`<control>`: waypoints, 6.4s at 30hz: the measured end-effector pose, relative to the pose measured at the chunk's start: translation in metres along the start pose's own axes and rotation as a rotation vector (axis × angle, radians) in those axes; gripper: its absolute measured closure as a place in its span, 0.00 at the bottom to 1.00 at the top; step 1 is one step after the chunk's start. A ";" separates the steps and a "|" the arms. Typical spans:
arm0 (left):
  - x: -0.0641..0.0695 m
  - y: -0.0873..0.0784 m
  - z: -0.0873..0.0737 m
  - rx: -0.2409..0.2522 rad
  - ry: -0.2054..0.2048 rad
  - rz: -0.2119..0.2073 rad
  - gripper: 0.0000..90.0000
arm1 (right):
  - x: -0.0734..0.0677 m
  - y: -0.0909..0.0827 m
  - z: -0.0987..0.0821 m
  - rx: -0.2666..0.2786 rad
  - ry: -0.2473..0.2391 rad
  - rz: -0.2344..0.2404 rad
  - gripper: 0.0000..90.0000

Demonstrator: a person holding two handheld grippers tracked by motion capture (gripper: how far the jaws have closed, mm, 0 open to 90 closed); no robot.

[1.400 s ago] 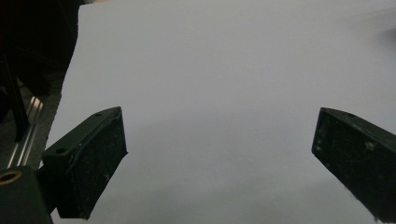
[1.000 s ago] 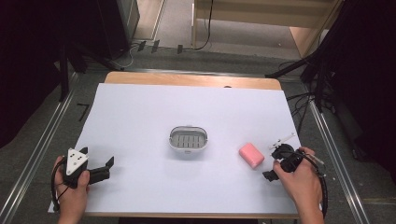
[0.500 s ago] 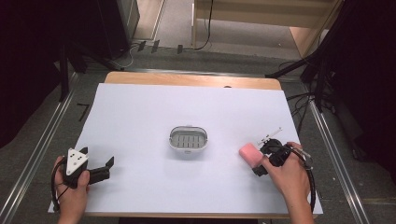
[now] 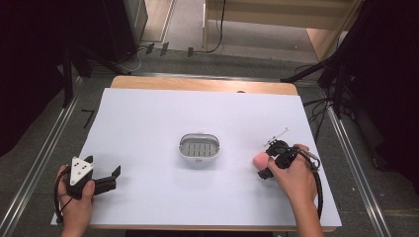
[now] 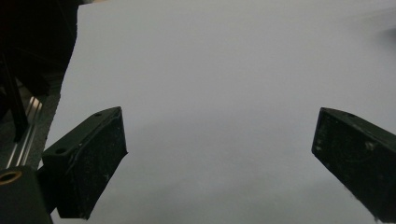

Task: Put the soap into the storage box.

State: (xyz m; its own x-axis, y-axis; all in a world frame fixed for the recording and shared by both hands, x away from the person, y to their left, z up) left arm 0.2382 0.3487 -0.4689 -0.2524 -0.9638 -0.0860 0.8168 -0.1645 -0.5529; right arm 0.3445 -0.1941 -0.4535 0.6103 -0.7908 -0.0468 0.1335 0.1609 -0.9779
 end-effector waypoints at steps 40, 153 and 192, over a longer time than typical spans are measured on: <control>0.000 0.000 0.000 0.000 -0.001 -0.003 0.04 | 0.005 0.008 0.021 -0.033 0.033 0.041 0.43; -0.002 -0.001 0.000 0.006 -0.019 -0.006 0.04 | -0.141 -0.021 0.186 -0.017 -0.842 0.113 0.43; -0.002 -0.001 0.000 0.007 -0.017 -0.008 0.04 | -0.124 -0.024 0.179 0.063 -0.756 0.162 0.38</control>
State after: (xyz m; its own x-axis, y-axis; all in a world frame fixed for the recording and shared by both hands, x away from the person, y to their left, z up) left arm 0.2381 0.3505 -0.4686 -0.2495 -0.9660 -0.0674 0.8186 -0.1732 -0.5476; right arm 0.4051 0.0061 -0.3882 0.9900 -0.1404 -0.0144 0.0275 0.2916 -0.9561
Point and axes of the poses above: each handheld gripper's, and its own axes: y roughly forward along the jaws, z roughly out of its top, x roughly to its right, the point moved 1 cm from there along y, roughly forward along the jaws, and after that the axes turned 4 degrees about -x, right-handed, at the moved point
